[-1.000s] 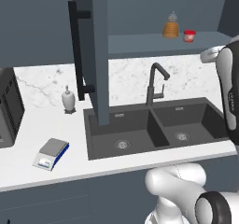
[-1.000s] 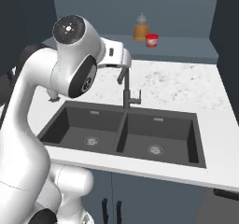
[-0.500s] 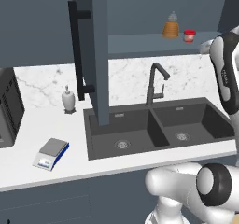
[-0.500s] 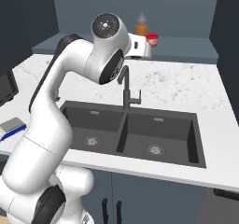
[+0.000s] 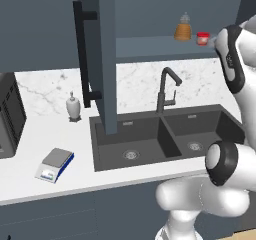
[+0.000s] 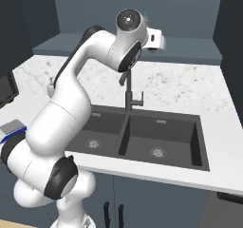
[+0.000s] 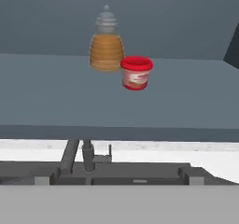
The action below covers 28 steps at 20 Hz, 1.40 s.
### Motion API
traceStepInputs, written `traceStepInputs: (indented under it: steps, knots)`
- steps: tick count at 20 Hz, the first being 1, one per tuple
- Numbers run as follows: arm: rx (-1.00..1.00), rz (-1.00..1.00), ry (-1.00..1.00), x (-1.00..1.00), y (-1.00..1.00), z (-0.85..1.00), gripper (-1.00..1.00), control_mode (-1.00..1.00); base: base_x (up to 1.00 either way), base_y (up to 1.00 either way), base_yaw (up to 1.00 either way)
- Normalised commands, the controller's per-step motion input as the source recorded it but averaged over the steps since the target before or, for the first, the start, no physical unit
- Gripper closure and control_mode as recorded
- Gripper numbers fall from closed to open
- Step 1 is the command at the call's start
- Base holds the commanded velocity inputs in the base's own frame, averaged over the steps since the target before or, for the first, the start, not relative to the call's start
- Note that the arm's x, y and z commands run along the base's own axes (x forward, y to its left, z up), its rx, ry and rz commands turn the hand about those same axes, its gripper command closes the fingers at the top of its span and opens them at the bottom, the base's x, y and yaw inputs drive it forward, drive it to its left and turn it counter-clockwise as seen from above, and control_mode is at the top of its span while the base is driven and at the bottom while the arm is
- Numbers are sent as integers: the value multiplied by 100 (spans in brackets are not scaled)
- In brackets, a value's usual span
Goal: Pick the jam and place it on the digital scale for weighing, and close the cabinet.
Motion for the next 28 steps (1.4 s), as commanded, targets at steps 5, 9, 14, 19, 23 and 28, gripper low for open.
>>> traceStepInputs:
  steps: [5,9,14,19,23,28]
  knots:
    - [0,0,0,70,-7,0,-100,-100,0,0,0]
    - [0,0,0,65,-3,0,-100,-100,0,0,0]
    - [0,0,0,70,-14,-2,-100,-100,0,0,0]
    - [0,0,0,20,-37,0,-100,-100,0,0,0]
    - [0,0,0,22,-18,0,-100,-100,0,0,0]
    - [0,1,0,28,2,0,-100,-100,0,0,0]
